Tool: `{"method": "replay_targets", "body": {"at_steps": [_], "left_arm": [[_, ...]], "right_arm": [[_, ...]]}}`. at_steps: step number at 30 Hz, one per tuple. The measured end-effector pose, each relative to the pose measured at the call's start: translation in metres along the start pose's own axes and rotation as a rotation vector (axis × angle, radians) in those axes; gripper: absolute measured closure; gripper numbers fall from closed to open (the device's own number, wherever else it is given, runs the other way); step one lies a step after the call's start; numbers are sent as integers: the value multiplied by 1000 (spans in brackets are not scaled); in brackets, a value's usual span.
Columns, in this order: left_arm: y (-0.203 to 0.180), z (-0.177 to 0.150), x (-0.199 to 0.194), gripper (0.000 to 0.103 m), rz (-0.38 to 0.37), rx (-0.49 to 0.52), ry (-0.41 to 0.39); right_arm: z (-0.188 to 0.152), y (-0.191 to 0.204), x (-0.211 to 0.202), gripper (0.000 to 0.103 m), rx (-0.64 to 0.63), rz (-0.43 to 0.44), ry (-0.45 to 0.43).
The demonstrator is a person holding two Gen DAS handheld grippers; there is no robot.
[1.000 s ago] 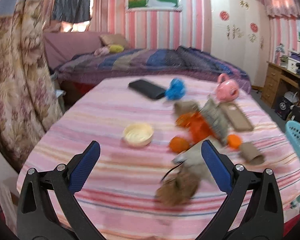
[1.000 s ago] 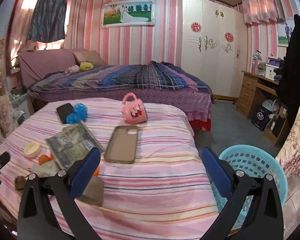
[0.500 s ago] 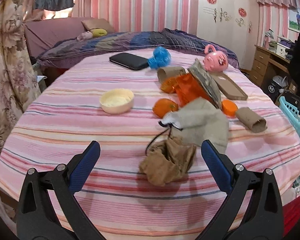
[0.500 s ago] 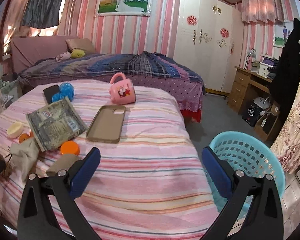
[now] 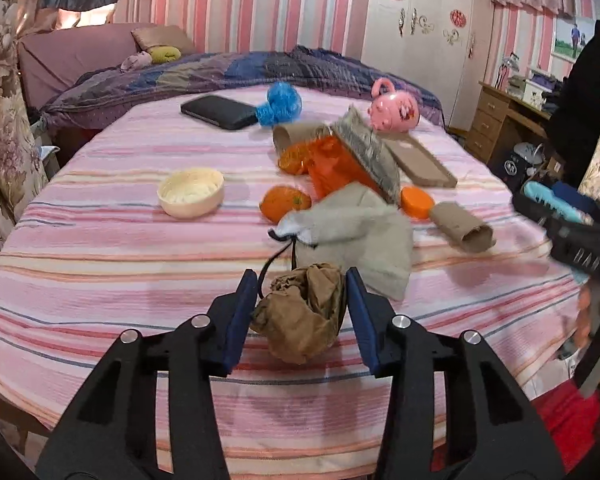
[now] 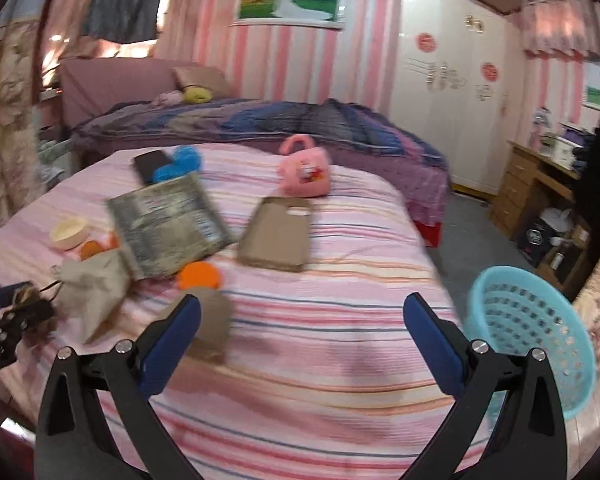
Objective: Collect trash
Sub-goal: 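Grasp the crumpled brown paper with the left gripper while the right grasps the cardboard tube, then carry the paper and the tube in both grippers over the blue wastebasket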
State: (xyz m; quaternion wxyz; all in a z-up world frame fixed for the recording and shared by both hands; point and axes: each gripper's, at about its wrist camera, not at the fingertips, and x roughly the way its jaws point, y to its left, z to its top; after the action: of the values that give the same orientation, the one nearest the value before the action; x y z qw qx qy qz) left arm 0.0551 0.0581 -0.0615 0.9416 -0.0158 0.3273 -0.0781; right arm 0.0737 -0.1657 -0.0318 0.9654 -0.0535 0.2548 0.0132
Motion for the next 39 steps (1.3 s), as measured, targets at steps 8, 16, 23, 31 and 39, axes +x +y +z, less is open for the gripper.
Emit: {"method": "replay_targets", "body": {"at_steps": [8, 16, 23, 31, 39], "left_arm": [[17, 14, -26, 59, 101, -73, -99], [33, 22, -16, 59, 165, -153, -98], [27, 23, -13, 59, 172, -150, -101], [4, 30, -11, 59, 170, -163, -117], [-38, 39, -3, 59, 125, -148, -133]], "right_arm": [[-9, 29, 24, 4, -13, 61, 79], [-11, 33, 43, 17, 20, 167, 119], [-11, 36, 44, 48, 11, 248, 146], [-5, 11, 33, 49, 53, 233, 98], [-7, -42, 28, 49, 96, 180, 75]]}}
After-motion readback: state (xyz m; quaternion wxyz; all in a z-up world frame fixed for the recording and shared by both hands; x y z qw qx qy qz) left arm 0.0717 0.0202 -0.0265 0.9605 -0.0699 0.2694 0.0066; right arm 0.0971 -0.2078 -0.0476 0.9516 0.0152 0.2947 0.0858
